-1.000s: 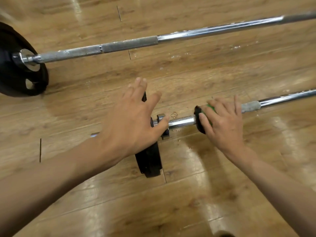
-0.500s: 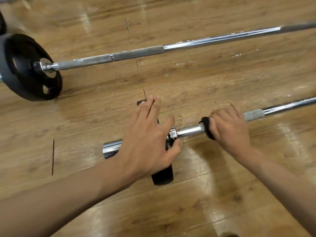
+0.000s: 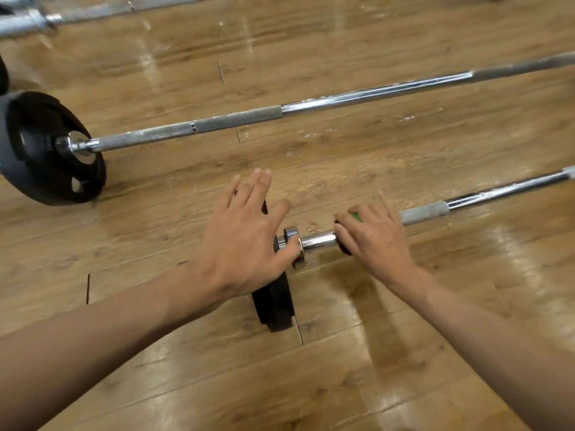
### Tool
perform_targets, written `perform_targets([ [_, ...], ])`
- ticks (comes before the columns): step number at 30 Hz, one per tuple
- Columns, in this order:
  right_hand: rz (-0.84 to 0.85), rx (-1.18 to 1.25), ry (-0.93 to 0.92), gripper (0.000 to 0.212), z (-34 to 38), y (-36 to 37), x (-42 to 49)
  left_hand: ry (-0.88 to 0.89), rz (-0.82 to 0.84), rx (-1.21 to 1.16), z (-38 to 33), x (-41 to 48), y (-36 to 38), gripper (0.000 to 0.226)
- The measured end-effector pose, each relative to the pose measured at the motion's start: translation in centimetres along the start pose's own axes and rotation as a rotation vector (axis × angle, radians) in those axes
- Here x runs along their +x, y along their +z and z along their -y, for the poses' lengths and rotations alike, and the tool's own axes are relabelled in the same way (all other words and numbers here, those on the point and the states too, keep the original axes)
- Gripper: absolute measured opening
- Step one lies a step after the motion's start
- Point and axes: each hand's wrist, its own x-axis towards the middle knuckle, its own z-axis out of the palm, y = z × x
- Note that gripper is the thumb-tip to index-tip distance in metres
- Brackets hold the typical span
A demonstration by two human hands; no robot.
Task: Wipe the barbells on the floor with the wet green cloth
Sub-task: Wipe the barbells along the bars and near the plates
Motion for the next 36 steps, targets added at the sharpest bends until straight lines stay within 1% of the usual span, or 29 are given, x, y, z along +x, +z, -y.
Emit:
perform_targets([
  [3,-0.003,-0.068,0.184,0.039,-4.6,-0.5,-1.0,0.205,-0.053,0.150,-0.1,-0.2,0.4,0.063],
  [5,-0.028,-0.003,0.336,0.037,-4.0,0.1,-0.6,0.311,-0.052,0.182,-0.2,-0.4,1.0,0.062],
  [7,-0.080,0.074,0.468,0.035,-1.4,0.8,0.6,0.311,-0.054,0.174,0.0,0.2,1.1,0.060],
  [8,-0.100,0.100,0.458,0.035,0.1,1.0,1.2,0.305,-0.055,0.170,0.2,0.6,1.1,0.059],
  [9,-0.102,0.132,0.393,0.035,1.7,1.2,1.6,0.299,-0.053,0.165,0.5,1.0,1.1,0.059],
  [11,-0.066,0.218,0.193,0.033,4.7,1.8,2.2,0.290,-0.058,0.160,1.3,1.9,0.9,0.058],
  [13,-0.030,0.237,-0.019,0.033,4.9,1.9,2.5,0.291,-0.086,0.158,2.3,2.4,0.6,0.056],
  [14,-0.022,0.196,-0.066,0.033,3.7,1.7,2.7,0.293,-0.127,0.166,2.6,2.6,0.5,0.053],
  [15,-0.027,0.141,-0.054,0.035,1.8,1.5,2.6,0.296,-0.174,0.182,2.9,2.6,0.5,0.051],
  [16,-0.046,0.078,-0.004,0.036,-0.7,1.3,2.2,0.300,-0.205,0.195,2.9,2.6,0.5,0.049],
  [17,-0.062,0.017,0.059,0.037,-3.2,1.1,1.6,0.300,-0.206,0.192,2.9,2.5,0.7,0.051],
  [19,-0.081,-0.062,0.187,0.039,-6.5,0.8,0.8,0.270,-0.154,0.139,3.0,2.3,1.2,0.060],
  [21,-0.108,-0.028,0.337,0.036,-5.9,1.7,1.3,0.248,-0.118,0.129,3.5,2.8,1.3,0.067],
  [23,-0.149,0.063,0.467,0.033,-2.9,2.6,2.7,0.231,-0.103,0.120,4.1,3.9,1.1,0.068],
  [24,-0.168,0.096,0.456,0.033,-1.0,2.8,3.3,0.209,-0.099,0.097,4.4,4.5,0.8,0.068],
  [25,-0.173,0.120,0.397,0.032,0.9,3.1,3.9,0.181,-0.097,0.077,4.7,5.0,0.6,0.068],
  [28,-0.129,0.181,0.169,0.026,4.7,3.9,5.6,0.097,-0.132,0.120,5.1,6.2,0.1,0.069],
  [30,-0.103,0.105,0.035,0.030,3.1,3.9,6.2,0.065,-0.176,0.127,4.4,5.9,0.3,0.069],
  [31,-0.097,0.055,0.020,0.033,1.4,3.9,5.9,0.067,-0.185,0.126,4.0,5.6,0.7,0.070],
  [33,-0.096,-0.026,0.080,0.037,-3.3,3.4,4.3,0.091,-0.190,0.138,3.4,4.9,1.7,0.070],
  [35,-0.120,-0.060,0.209,0.039,-6.7,3.0,2.9,0.099,-0.212,0.123,3.9,5.3,2.1,0.064],
  [36,-0.135,-0.056,0.283,0.038,-7.2,3.2,2.8,0.098,-0.225,0.105,4.2,5.9,2.2,0.062],
])
